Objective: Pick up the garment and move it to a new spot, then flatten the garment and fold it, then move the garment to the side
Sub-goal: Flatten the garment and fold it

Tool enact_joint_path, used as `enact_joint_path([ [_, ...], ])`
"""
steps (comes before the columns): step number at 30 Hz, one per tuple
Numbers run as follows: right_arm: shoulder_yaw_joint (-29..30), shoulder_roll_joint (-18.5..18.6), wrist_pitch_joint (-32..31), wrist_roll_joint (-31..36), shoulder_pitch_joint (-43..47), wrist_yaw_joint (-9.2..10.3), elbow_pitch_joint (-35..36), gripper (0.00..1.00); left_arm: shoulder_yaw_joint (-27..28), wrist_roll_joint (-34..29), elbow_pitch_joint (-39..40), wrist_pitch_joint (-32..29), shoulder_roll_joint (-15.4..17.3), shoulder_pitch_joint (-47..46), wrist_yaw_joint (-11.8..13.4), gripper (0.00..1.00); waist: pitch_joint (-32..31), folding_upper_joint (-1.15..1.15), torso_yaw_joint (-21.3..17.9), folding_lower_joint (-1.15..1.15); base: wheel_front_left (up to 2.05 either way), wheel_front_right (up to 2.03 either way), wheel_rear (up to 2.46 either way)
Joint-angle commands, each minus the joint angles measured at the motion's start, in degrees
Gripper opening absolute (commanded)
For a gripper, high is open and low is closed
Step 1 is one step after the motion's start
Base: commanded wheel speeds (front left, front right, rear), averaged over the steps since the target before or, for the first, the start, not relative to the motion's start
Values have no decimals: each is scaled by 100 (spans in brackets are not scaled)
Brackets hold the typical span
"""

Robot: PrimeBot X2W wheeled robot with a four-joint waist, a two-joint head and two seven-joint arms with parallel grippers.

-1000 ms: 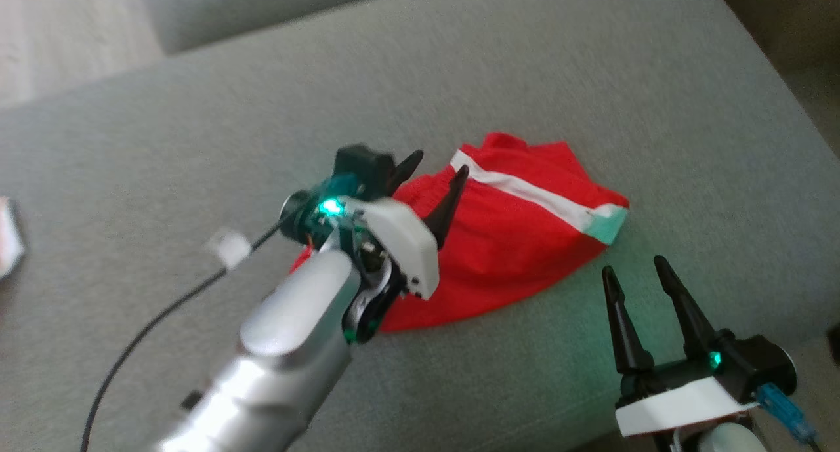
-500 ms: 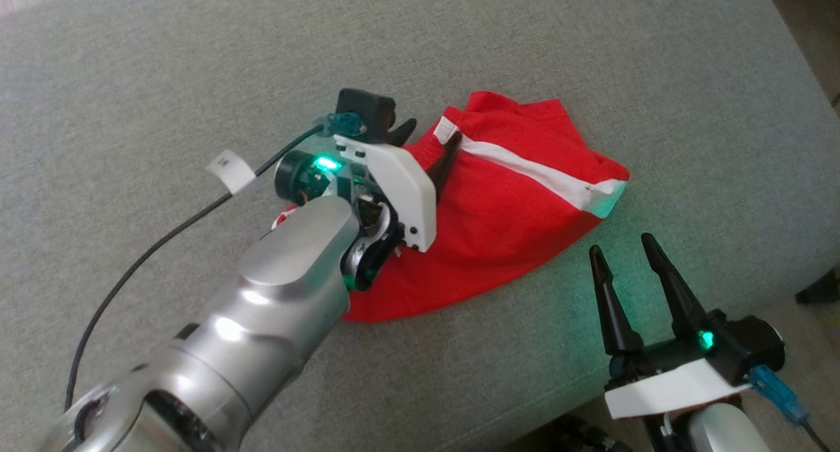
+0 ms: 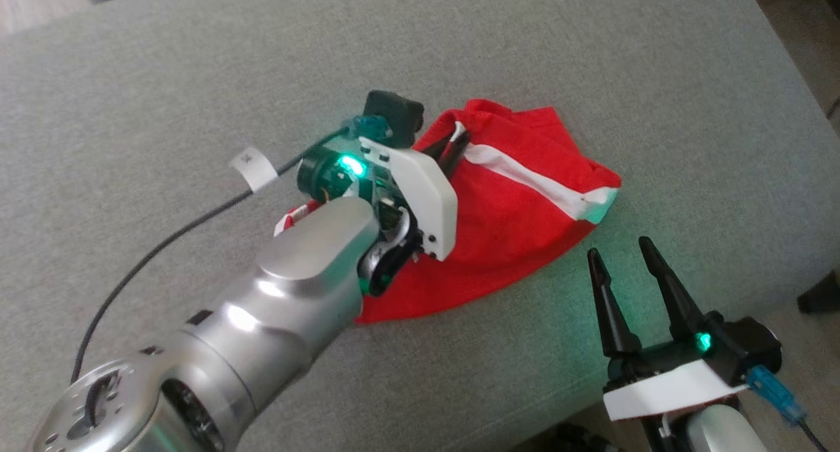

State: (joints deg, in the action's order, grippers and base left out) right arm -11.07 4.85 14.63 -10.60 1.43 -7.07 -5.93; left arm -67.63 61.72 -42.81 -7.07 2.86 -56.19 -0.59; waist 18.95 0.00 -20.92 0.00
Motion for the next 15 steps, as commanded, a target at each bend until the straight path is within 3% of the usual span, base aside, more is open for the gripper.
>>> enact_joint_path([
  [1,-83,61,37,2,-39,-42,146,100,12,39,208,174,2,-324,-37,0,-102,0,70,0,0,0,0],
  [10,174,138,37,99,238,-42,206,100,-219,-143,892,1452,23,-24,162,0,-712,0,787,0,0,0,0],
  [15,298,173,37,123,460,-42,224,100,-107,81,1512,1826,603,930,392,0,-1001,0,1253,0,0,0,0],
])
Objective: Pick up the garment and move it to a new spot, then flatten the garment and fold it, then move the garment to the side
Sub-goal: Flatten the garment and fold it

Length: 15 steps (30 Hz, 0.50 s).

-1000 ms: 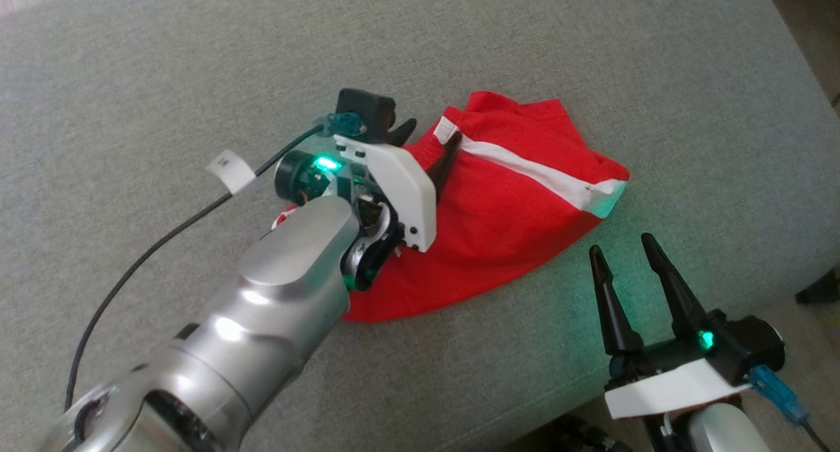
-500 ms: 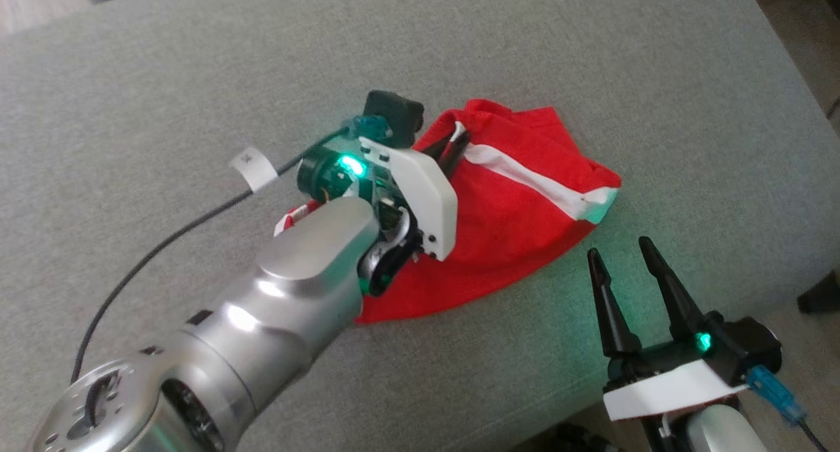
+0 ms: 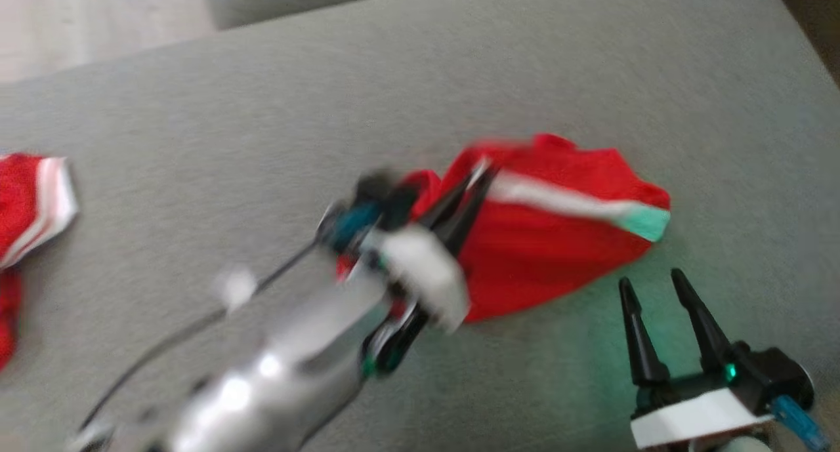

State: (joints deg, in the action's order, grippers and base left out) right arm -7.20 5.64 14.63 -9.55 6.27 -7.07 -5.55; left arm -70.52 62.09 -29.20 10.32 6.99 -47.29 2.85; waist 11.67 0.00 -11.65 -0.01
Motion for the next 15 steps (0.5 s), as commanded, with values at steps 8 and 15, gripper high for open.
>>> enact_joint_path([
  [8,26,153,37,-88,217,-42,18,100,463,348,1210,338,1268,1345,504,0,-508,0,817,1,0,0,0],
  [15,106,268,37,-610,168,-42,-365,100,752,301,1910,423,1872,1844,887,0,-623,0,1163,1,0,0,0],
])
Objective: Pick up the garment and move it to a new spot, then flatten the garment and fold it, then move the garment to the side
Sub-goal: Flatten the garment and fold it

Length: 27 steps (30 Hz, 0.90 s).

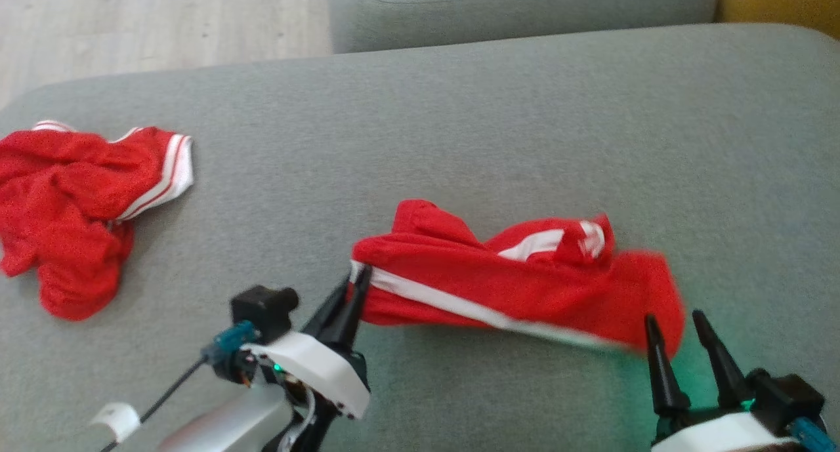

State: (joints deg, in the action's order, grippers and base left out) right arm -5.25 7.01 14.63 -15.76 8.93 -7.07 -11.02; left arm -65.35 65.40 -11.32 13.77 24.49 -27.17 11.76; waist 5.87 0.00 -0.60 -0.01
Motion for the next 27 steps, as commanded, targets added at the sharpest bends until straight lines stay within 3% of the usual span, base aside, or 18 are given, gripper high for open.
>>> enact_joint_path([
  [1,-145,180,37,-36,-109,-42,104,100,320,-42,168,88,153,-140,46,0,-54,0,97,1,0,0,0],
  [16,-1657,1115,37,-821,141,-42,-733,100,696,-242,237,116,264,-11,106,0,-14,0,126,1,0,0,0],
  [27,-1608,803,37,-1215,-512,-42,-1511,100,557,-354,158,66,141,-126,7,0,121,0,267,1,0,0,0],
])
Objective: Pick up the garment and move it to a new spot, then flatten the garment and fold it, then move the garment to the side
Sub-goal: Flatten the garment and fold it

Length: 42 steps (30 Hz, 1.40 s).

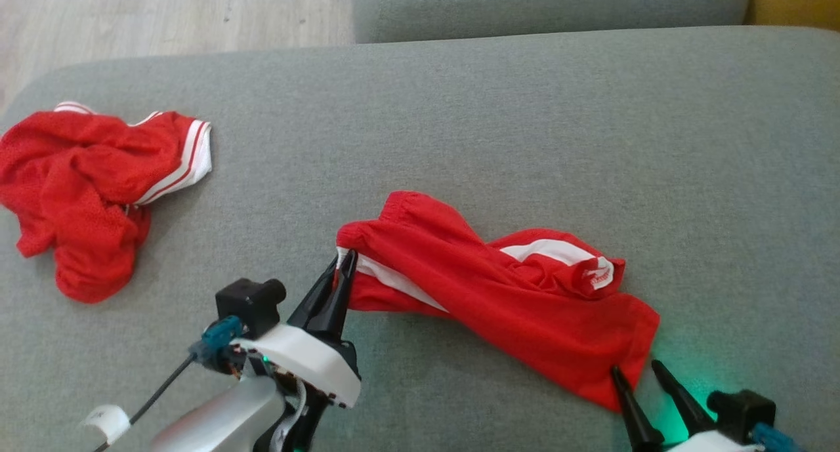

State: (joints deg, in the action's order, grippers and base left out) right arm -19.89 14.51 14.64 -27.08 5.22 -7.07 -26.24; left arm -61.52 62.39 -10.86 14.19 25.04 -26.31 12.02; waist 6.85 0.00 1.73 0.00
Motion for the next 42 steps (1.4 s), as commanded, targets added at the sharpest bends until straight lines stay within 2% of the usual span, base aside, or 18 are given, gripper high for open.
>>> enact_joint_path([
  [1,-199,59,36,-155,-203,-42,-63,100,161,-64,107,21,71,-225,-29,0,44,0,56,0,0,0,0],
  [2,-248,69,36,-212,-276,-42,-123,84,147,-75,102,19,56,-237,-41,0,62,0,71,0,0,0,0],
  [3,-293,95,36,-229,-358,-42,-153,48,137,-85,96,19,41,-247,-52,0,78,0,82,0,0,0,0],
  [4,-313,122,36,-230,-431,-42,-165,0,131,-93,88,19,29,-253,-58,0,90,0,87,0,0,0,0],
  [8,-129,166,36,-150,-581,-42,-3,0,126,-145,82,27,20,-277,-82,0,120,0,57,0,0,0,0],
  [14,600,196,36,241,-399,-42,896,0,233,-238,248,55,133,-153,-122,0,-93,0,-162,0,0,0,0],
  [22,1891,362,36,706,410,-42,2689,0,469,-241,1803,37,703,284,74,0,-415,0,-406,0,0,0,0],
  [26,2204,443,-123,749,548,-42,3097,0,473,-215,2491,-144,897,275,155,0,-420,0,-387,0,0,0,0],
  [27,2235,444,-216,733,473,-42,3075,0,472,-192,2570,-181,889,255,153,0,-394,0,-371,0,0,0,0],
  [32,1883,343,-666,628,-671,-42,1984,0,409,-152,2202,-278,576,31,32,0,-71,0,-239,0,0,0,0],
  [38,1419,251,-430,571,-1863,-42,251,0,428,-247,1239,-151,139,-175,-54,0,180,0,-86,0,0,0,0],
  [39,1385,236,-366,556,-1967,-42,24,13,423,-266,1122,-128,72,-198,-98,0,202,0,-60,0,0,0,0],
  [40,1374,195,-305,480,-2033,-42,-146,64,421,-288,1011,-106,13,-220,-137,0,218,0,-43,0,0,0,0],
  [41,1369,177,-247,412,-2061,-42,-267,100,429,-311,907,-81,-42,-232,-167,0,224,0,-34,0,0,0,0],
  [42,1350,194,-188,379,-2048,-42,-330,100,449,-329,814,-55,-96,-234,-193,0,225,0,-29,0,0,0,0],
])
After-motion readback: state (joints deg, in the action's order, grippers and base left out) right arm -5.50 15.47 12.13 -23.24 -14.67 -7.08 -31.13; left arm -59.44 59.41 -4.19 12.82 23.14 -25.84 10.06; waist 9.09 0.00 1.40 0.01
